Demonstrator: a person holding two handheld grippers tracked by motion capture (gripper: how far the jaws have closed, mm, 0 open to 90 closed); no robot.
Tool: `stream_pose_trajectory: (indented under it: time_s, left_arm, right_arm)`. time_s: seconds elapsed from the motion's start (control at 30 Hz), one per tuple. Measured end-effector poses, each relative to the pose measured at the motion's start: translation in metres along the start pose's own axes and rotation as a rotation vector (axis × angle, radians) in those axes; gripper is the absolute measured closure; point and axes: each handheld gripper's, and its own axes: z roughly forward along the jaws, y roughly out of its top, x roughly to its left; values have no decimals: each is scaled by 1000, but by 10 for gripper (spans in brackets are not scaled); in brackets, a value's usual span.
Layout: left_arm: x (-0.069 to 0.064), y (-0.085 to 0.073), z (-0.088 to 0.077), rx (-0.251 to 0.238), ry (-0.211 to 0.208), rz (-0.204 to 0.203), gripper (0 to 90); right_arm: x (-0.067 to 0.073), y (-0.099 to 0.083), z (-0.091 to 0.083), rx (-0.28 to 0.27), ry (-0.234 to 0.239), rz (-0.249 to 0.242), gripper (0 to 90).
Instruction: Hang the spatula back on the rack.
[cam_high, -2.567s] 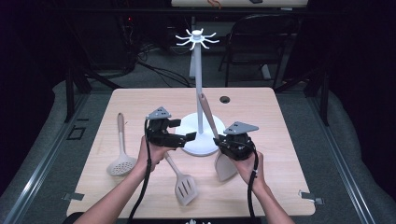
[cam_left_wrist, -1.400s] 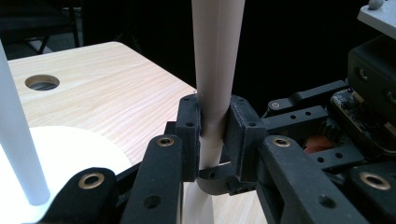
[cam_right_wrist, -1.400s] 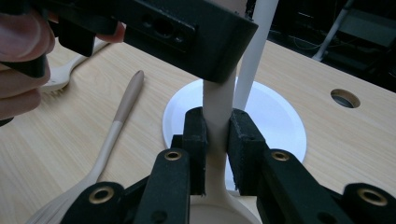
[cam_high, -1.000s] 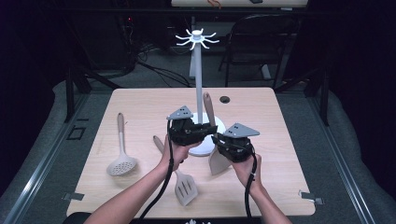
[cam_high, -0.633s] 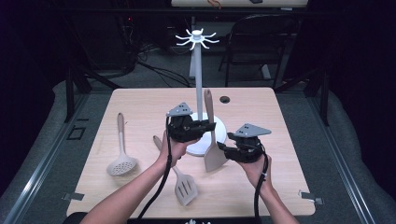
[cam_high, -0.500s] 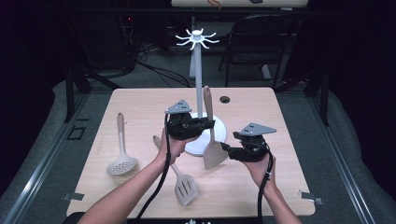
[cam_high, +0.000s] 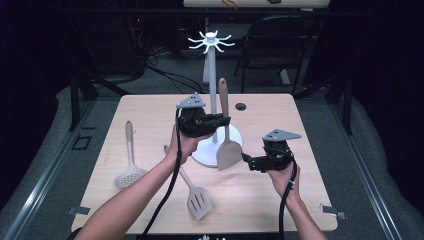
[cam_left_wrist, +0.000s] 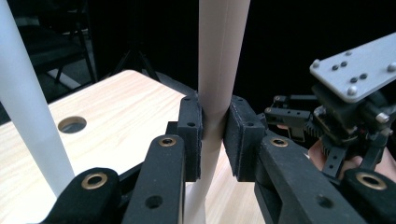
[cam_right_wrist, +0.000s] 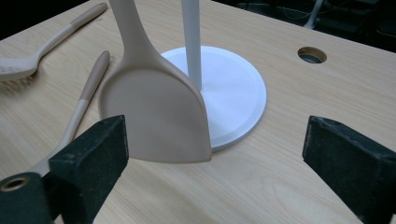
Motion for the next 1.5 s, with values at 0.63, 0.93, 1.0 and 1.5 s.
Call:
stream_pose_trajectory:
  time_s: [0.63, 0.93, 1.0, 1.5]
  left_arm:
    - [4, 30, -2, -26, 15, 26, 775]
    - [6, 32, 3, -25, 15, 21, 775]
    - [7, 34, 3, -24, 21, 18, 775]
    - [11, 48, 1, -35, 37, 23, 775]
  right_arm:
    - [-5, -1, 2, 5, 16, 19, 0]
    - [-5, -2, 4, 11, 24, 23, 0]
    - [-5, -2, 4, 13, 25, 23, 0]
    - [-3, -1, 5, 29, 25, 14, 0]
